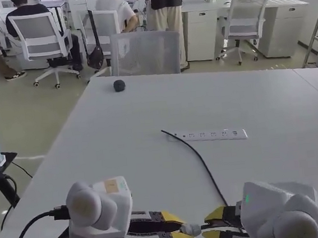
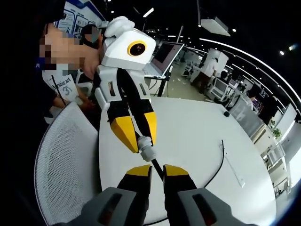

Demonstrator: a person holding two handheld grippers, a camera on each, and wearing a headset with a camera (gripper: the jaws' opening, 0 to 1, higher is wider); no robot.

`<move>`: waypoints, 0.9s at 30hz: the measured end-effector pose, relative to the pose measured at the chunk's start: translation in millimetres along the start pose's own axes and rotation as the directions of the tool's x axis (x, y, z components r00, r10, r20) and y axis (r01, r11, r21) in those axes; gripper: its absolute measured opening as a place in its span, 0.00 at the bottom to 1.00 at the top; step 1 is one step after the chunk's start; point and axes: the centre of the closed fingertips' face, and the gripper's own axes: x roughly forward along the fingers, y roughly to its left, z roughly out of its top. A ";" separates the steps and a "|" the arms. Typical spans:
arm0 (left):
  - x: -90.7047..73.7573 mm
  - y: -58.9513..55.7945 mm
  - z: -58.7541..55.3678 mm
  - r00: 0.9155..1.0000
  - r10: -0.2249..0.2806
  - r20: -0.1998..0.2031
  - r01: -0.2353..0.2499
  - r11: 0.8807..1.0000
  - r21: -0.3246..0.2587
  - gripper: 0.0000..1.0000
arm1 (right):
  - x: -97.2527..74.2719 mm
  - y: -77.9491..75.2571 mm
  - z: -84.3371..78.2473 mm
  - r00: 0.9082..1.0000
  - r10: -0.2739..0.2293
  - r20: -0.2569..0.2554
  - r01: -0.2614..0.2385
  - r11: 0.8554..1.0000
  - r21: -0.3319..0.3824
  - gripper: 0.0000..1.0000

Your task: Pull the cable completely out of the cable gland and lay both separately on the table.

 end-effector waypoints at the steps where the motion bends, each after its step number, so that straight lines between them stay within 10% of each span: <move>1: -0.1 -0.4 -0.2 1.000 -0.002 0.001 0.002 1.000 -0.002 0.15 | -0.1 -0.5 -0.1 1.000 -0.001 0.002 0.001 1.000 -0.008 0.03; 8: -0.9 -1.4 2.6 1.000 0.005 0.016 -0.005 1.000 0.000 0.15 | -0.2 0.1 -4.0 1.000 -0.005 -0.013 0.005 0.999 -0.037 0.01; 27: -4.5 -4.4 3.0 1.000 0.008 0.015 -0.008 1.000 0.010 0.15 | -13.4 -11.0 -42.9 0.999 -0.033 -0.043 0.043 0.967 0.250 0.00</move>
